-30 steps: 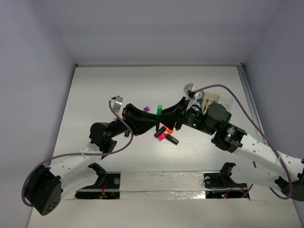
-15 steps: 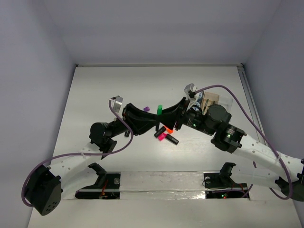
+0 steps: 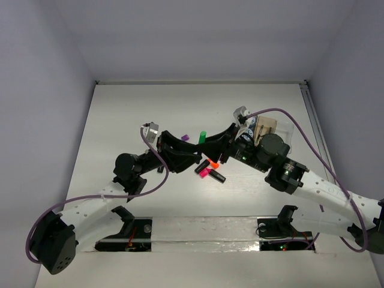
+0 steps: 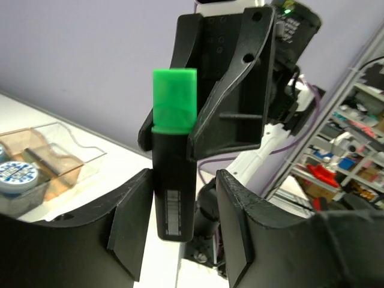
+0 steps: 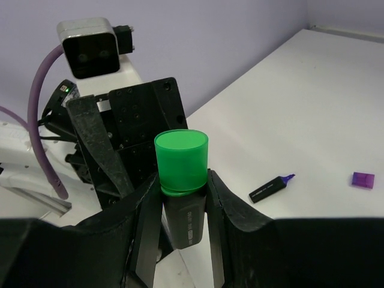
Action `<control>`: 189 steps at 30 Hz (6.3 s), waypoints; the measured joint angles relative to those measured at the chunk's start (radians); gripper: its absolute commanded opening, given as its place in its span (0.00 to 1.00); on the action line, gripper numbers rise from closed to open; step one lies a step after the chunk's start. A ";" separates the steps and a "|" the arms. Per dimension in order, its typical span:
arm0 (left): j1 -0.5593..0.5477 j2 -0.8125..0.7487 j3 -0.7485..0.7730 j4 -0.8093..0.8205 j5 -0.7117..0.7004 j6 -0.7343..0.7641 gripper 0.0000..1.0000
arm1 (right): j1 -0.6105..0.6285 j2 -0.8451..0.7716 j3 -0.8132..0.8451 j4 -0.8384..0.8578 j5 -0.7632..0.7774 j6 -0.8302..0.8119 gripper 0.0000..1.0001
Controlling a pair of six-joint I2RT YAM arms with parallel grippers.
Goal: Sort the stationery into containers
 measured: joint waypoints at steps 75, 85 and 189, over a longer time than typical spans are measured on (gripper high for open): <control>-0.164 0.032 -0.014 -0.174 -0.369 0.166 0.00 | -0.033 -0.185 0.071 -0.197 0.148 -0.127 1.00; -0.131 0.119 -0.067 0.083 -0.156 -0.090 0.00 | -0.161 -0.071 0.073 -0.130 -0.090 -0.154 1.00; -0.082 0.159 -0.095 0.116 -0.042 -0.242 0.00 | -0.252 0.120 -0.127 0.338 -0.457 0.231 0.00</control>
